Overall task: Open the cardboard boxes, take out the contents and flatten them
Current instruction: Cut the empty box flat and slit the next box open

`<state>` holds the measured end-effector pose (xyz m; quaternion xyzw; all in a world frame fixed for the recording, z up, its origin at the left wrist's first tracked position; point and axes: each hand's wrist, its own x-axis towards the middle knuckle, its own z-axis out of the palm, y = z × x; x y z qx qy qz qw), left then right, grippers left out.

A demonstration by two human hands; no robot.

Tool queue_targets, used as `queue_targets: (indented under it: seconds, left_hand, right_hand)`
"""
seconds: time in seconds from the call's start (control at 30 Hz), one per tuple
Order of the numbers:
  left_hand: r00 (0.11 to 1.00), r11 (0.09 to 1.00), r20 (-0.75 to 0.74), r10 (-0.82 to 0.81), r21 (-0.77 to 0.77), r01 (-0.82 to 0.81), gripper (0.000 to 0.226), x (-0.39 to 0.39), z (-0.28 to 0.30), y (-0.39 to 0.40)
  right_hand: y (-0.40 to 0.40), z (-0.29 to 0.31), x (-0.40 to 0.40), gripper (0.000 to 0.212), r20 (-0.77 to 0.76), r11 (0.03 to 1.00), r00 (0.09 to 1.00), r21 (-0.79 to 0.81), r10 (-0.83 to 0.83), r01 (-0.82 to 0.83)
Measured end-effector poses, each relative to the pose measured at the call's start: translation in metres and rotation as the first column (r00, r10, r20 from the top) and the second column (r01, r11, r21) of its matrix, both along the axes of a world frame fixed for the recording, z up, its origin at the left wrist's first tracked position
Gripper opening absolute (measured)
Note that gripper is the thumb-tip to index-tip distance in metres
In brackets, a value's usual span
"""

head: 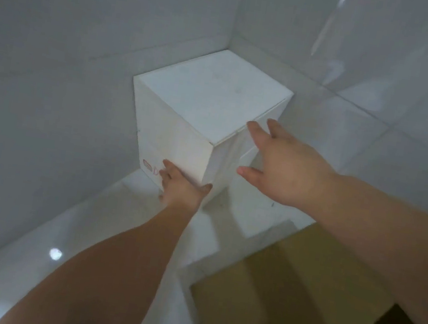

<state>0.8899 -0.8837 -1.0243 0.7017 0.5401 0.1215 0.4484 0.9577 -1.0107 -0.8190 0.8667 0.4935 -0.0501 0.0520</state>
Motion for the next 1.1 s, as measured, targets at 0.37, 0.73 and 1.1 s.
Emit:
queue_targets:
  seconds: [0.37,0.73,1.1]
  left_hand:
    - [0.93,0.974,-0.363,0.051,0.222,0.033,0.082,-0.017,0.093,-0.098]
    - [0.946,0.919,-0.313,0.088,0.391,0.044,0.051,-0.077,0.184,-0.358]
    - [0.935,0.888,-0.348,0.073,0.449,0.098,0.054,-0.135,0.214,-0.52]
  right_hand:
    - [-0.281,0.018,0.037,0.073,-0.121,0.96,0.966,0.14,-0.228,0.244]
    - [-0.487,0.022,0.052,0.062,-0.18,0.956,0.983,0.284,-0.028,0.08]
    - [-0.562,0.037,0.042,0.057,-0.136,0.965,0.986,0.255,0.098,-0.061]
